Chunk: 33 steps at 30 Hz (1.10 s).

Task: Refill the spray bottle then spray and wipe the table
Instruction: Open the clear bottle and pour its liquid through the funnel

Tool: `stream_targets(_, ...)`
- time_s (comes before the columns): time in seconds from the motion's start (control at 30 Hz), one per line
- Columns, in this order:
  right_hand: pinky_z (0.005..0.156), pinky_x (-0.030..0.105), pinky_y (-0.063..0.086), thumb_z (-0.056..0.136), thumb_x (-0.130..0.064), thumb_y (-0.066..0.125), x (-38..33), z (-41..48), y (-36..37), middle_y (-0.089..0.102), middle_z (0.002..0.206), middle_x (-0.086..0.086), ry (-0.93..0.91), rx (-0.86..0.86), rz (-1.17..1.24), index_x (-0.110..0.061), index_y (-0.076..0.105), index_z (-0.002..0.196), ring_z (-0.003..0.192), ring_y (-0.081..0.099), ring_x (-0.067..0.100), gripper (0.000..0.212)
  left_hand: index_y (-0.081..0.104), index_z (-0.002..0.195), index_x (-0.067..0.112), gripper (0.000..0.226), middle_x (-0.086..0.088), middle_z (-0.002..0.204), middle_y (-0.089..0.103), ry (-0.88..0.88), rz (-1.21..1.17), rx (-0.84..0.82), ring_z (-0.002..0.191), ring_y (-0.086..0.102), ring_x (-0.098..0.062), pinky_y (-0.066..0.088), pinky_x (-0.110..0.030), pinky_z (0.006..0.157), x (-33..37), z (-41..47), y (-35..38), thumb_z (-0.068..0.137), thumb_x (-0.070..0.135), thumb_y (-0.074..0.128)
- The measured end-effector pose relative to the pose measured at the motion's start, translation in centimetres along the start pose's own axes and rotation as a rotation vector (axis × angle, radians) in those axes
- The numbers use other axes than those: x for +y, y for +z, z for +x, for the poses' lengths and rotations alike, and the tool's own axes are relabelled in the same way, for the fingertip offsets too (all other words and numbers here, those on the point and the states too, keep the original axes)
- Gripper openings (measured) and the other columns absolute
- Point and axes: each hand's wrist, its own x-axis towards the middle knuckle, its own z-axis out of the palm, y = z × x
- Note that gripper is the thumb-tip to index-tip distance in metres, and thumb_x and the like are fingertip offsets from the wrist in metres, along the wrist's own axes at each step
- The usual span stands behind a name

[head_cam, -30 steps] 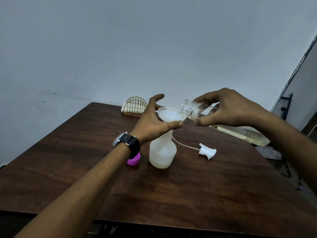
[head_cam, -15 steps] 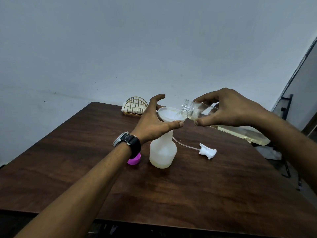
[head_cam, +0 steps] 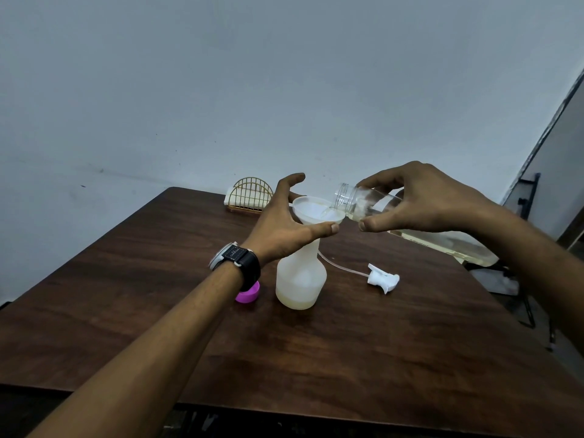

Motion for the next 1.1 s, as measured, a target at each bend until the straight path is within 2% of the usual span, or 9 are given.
stream_targets(0.1,0.085,0.033,0.058,0.061,-0.056,0.087,0.02,-0.01,0.04,0.074,0.102,-0.023,-0.001,0.001,-0.008,-0.045,0.073,0.12,0.085,0.066,-0.005,0.062,0.031,0.15,0.041,0.108,0.011,0.121,0.054,-0.002,0.0,0.002,0.105,0.067,-0.013,0.059,-0.037,0.089,0.02,-0.03,0.05,0.062,0.048,0.093)
stream_targets(0.27,0.086,0.035,0.058,0.063,-0.053,0.089,0.11,0.0,0.07,0.074,0.103,-0.022,-0.003,0.007,-0.019,-0.044,0.073,0.121,0.088,0.066,-0.004,0.061,0.031,0.15,0.042,0.109,0.013,0.12,0.054,-0.006,-0.003,0.007,0.105,0.067,-0.015,0.06,-0.036,0.083,0.03,-0.09,0.04,0.062,0.048,0.093)
stream_targets(0.47,0.086,0.036,0.058,0.063,-0.053,0.089,0.09,0.0,0.11,0.074,0.102,-0.022,-0.002,0.009,-0.014,-0.044,0.073,0.12,0.088,0.067,-0.003,0.06,0.031,0.15,0.042,0.107,0.012,0.121,0.054,-0.001,0.003,0.009,0.106,0.067,-0.014,0.059,-0.037,0.089,-0.01,-0.05,0.04,0.063,0.047,0.093)
stream_targets(0.63,0.085,0.032,0.056,0.063,-0.053,0.089,0.07,0.0,-0.17,0.073,0.105,-0.023,-0.009,0.006,-0.013,-0.043,0.073,0.122,0.093,0.065,-0.006,0.061,0.031,0.151,0.04,0.106,0.013,0.119,0.054,0.011,0.007,0.006,0.106,0.066,-0.012,0.056,-0.028,0.089,-0.15,0.07,0.04,0.065,0.047,0.093)
stream_targets(0.87,0.078,0.025,0.053,0.064,-0.051,0.09,0.12,0.05,-0.18,0.074,0.103,-0.023,-0.019,0.009,-0.01,-0.045,0.074,0.118,0.088,0.065,-0.008,0.056,0.031,0.15,0.041,0.106,0.015,0.119,0.053,0.011,0.002,0.006,0.107,0.066,-0.012,0.055,-0.028,0.091,-0.24,0.14,0.05,0.064,0.047,0.093)
stream_targets(1.1,0.083,0.029,0.055,0.064,-0.053,0.089,0.18,-0.02,-0.02,0.074,0.105,-0.022,-0.014,0.006,-0.01,-0.046,0.073,0.118,0.093,0.065,-0.006,0.057,0.03,0.15,0.041,0.106,0.013,0.122,0.053,0.005,0.004,0.003,0.108,0.066,-0.013,0.057,-0.033,0.092,-0.21,0.13,0.06,0.065,0.047,0.093)
